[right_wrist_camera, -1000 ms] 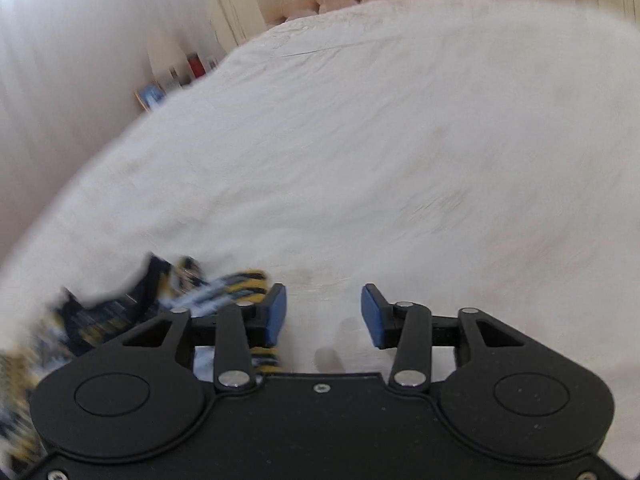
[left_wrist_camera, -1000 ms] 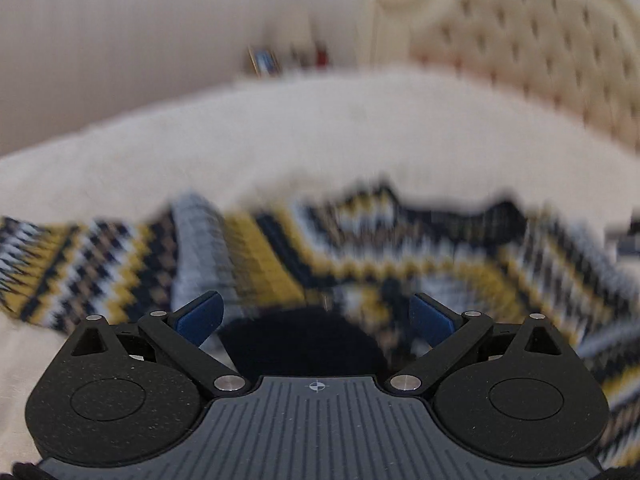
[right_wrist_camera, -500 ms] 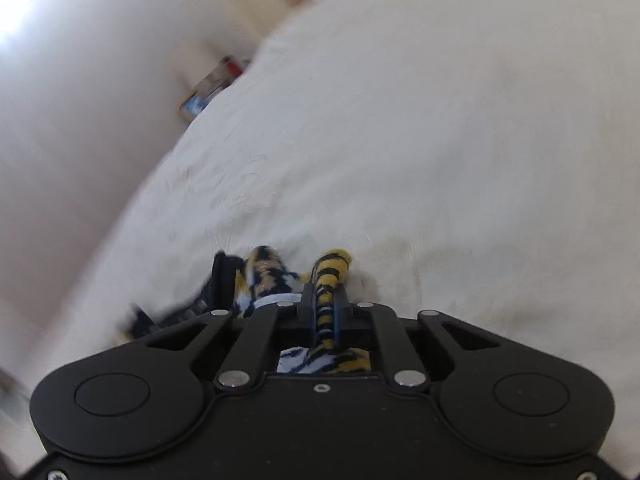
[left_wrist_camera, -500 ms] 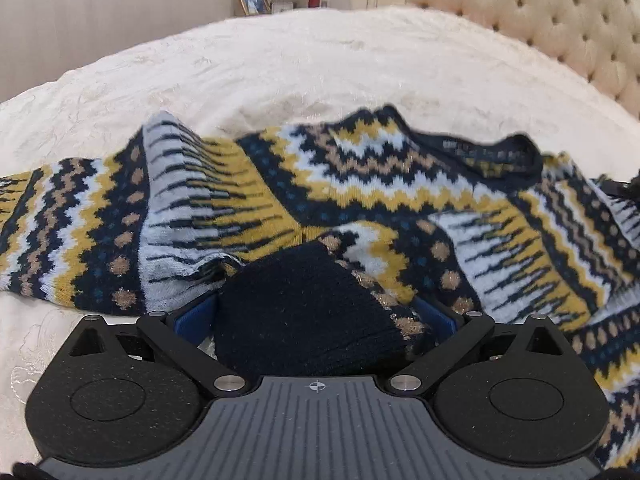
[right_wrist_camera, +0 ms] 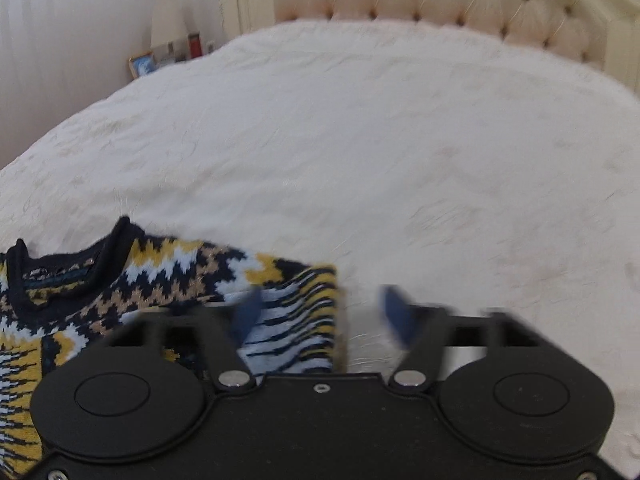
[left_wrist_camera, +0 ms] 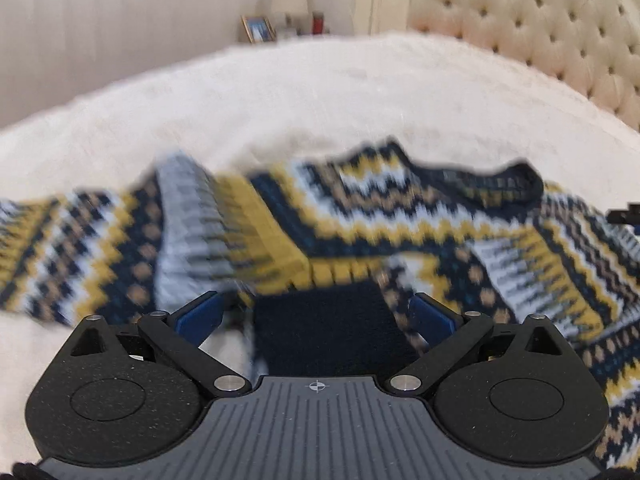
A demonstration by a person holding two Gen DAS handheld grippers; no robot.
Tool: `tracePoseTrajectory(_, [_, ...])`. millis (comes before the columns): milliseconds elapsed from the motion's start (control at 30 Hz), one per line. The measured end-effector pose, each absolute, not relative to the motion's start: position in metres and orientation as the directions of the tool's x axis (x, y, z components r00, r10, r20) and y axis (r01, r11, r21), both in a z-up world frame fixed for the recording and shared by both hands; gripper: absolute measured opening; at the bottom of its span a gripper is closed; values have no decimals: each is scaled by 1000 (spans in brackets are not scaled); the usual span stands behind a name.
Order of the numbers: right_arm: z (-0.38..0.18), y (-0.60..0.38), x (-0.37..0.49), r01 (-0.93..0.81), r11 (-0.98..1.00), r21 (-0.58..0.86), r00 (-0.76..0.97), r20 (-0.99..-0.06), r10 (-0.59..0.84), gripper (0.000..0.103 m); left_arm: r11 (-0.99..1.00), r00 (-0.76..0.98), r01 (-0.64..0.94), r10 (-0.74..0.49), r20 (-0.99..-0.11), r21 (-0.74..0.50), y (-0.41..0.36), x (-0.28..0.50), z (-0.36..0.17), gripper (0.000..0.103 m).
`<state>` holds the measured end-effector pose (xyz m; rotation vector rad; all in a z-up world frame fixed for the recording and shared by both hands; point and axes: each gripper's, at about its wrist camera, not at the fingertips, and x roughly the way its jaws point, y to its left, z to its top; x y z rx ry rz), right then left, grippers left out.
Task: Fold small clothes
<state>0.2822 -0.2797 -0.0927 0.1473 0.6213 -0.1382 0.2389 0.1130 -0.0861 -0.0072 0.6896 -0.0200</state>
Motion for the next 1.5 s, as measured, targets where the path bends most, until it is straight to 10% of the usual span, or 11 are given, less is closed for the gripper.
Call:
tracePoseTrajectory(400, [-63, -202, 211, -41, 989, 141, 832, -544, 112, 81, 996, 718, -51, 89, -690, 76, 122, 254, -102, 102])
tracePoseTrajectory(1000, [-86, -136, 111, -112, 955, 275, 759, -597, 261, 96, 982, 768, 84, -173, -616, -171, 180, 230, -90, 102])
tracePoseTrajectory(1500, [-104, -73, 123, -145, 962, 231, 774, -580, 256, 103, 941, 764, -301, 138, -630, -158, 371, 229, -56, 102])
